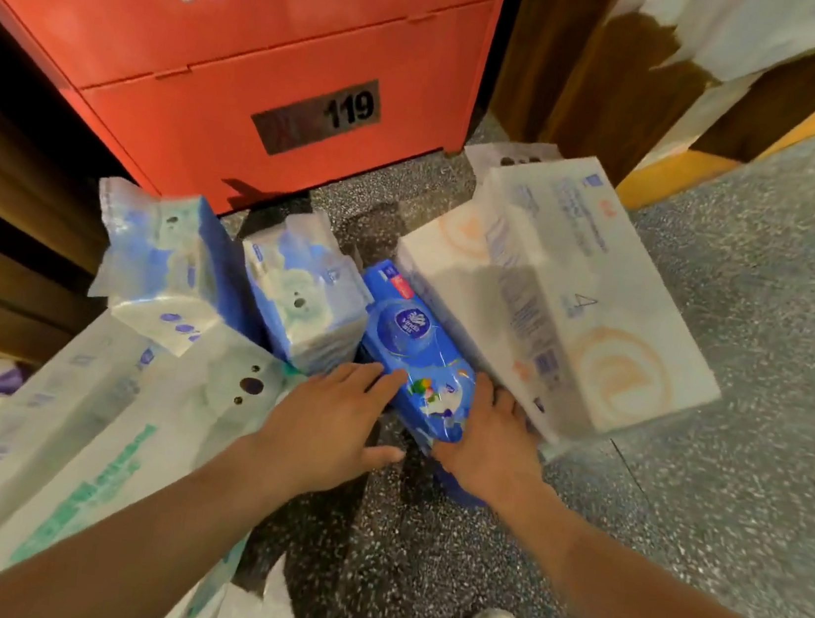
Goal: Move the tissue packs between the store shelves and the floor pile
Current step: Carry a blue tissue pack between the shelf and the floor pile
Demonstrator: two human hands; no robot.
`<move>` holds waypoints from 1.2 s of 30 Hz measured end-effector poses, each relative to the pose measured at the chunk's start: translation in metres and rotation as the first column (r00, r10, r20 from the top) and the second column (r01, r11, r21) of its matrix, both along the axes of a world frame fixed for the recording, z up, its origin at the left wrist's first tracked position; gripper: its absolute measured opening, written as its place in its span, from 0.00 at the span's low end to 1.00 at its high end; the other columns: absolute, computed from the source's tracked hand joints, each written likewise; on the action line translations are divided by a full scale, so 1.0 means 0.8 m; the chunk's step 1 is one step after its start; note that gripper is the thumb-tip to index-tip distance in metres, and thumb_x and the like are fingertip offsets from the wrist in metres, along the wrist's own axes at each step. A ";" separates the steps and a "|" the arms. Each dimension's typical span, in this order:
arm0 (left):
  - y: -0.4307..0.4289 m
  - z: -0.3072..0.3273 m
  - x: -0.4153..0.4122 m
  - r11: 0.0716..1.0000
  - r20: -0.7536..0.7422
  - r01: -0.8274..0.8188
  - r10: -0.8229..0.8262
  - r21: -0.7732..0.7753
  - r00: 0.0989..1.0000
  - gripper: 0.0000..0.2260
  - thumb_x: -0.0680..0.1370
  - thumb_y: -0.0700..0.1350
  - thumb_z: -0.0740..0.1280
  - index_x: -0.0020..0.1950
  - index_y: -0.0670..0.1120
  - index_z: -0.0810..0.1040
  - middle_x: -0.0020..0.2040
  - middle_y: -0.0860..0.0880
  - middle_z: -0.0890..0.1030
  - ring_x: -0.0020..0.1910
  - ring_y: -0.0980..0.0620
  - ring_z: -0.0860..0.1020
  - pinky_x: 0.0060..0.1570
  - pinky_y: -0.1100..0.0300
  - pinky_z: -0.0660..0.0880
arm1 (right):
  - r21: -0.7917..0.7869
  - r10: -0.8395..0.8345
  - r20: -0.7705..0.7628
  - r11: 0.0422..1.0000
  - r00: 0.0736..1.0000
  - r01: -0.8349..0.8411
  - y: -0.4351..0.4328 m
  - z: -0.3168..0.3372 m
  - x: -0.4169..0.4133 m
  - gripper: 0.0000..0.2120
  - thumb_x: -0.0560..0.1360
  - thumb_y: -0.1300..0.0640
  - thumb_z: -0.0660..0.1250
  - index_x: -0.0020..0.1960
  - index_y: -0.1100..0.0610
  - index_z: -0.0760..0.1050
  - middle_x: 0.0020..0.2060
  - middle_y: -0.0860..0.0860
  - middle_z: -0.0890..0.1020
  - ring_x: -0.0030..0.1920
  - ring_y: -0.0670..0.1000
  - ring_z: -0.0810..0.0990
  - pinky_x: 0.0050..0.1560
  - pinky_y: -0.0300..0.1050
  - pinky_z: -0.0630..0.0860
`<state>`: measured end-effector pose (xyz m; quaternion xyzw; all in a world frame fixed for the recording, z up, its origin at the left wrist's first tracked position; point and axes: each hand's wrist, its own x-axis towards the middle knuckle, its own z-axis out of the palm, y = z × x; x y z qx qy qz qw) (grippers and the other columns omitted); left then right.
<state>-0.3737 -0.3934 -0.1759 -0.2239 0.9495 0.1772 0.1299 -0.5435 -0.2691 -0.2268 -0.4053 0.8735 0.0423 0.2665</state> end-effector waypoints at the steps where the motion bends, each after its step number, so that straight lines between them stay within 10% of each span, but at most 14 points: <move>1: 0.001 0.013 0.004 1.000 0.020 -0.015 0.015 0.011 1.000 0.40 0.75 0.66 0.65 0.80 0.47 0.59 0.76 0.44 0.68 0.73 0.42 0.69 0.66 0.45 0.72 | 0.003 -0.005 0.004 1.000 1.000 0.005 0.000 0.021 -0.003 0.49 0.66 0.38 0.73 0.77 0.55 0.53 0.66 0.56 0.70 0.67 0.61 0.72 0.61 0.56 0.74; 9: 0.022 0.270 0.043 0.991 0.009 -0.128 0.128 0.032 0.992 0.47 0.72 0.61 0.73 0.82 0.52 0.50 0.82 0.46 0.54 0.80 0.44 0.55 0.75 0.48 0.62 | 0.043 0.018 -0.044 0.999 0.999 -0.016 0.042 0.329 -0.015 0.47 0.68 0.35 0.71 0.79 0.51 0.54 0.63 0.53 0.73 0.63 0.58 0.74 0.57 0.53 0.74; 15: 0.007 0.537 0.080 0.983 -0.106 -0.137 0.125 -0.118 0.986 0.58 0.51 0.66 0.82 0.76 0.46 0.66 0.72 0.38 0.72 0.68 0.35 0.74 0.59 0.41 0.78 | -0.083 0.163 -0.085 0.982 0.983 -0.170 0.083 0.618 -0.002 0.48 0.59 0.32 0.65 0.74 0.52 0.64 0.51 0.55 0.81 0.48 0.62 0.83 0.46 0.56 0.79; 21: 0.024 0.758 0.149 0.945 -0.192 -0.174 0.123 -0.278 0.974 0.60 0.50 0.71 0.79 0.77 0.47 0.65 0.73 0.39 0.72 0.73 0.36 0.69 0.70 0.37 0.65 | -0.054 0.440 -0.036 0.896 0.897 -0.441 0.088 0.878 0.045 0.49 0.72 0.33 0.68 0.82 0.49 0.47 0.71 0.51 0.67 0.70 0.56 0.68 0.71 0.52 0.62; 28: 0.095 0.903 0.245 0.895 -0.187 -0.312 0.263 -0.318 0.946 0.53 0.58 0.76 0.66 0.77 0.48 0.65 0.72 0.42 0.73 0.73 0.37 0.68 0.67 0.26 0.62 | -0.224 0.657 -0.019 0.731 0.753 -0.644 0.105 1.033 0.106 0.50 0.67 0.36 0.72 0.81 0.49 0.53 0.71 0.52 0.69 0.72 0.57 0.68 0.73 0.52 0.61; 36: 0.257 1.002 0.378 0.734 -0.372 -0.619 0.511 -0.281 0.775 0.47 0.60 0.73 0.70 0.72 0.47 0.72 0.60 0.44 0.77 0.56 0.39 0.74 0.60 0.41 0.72 | -0.409 0.823 -0.099 0.478 0.559 -0.777 0.138 1.112 0.168 0.53 0.60 0.28 0.71 0.79 0.46 0.59 0.75 0.46 0.66 0.76 0.51 0.61 0.77 0.52 0.45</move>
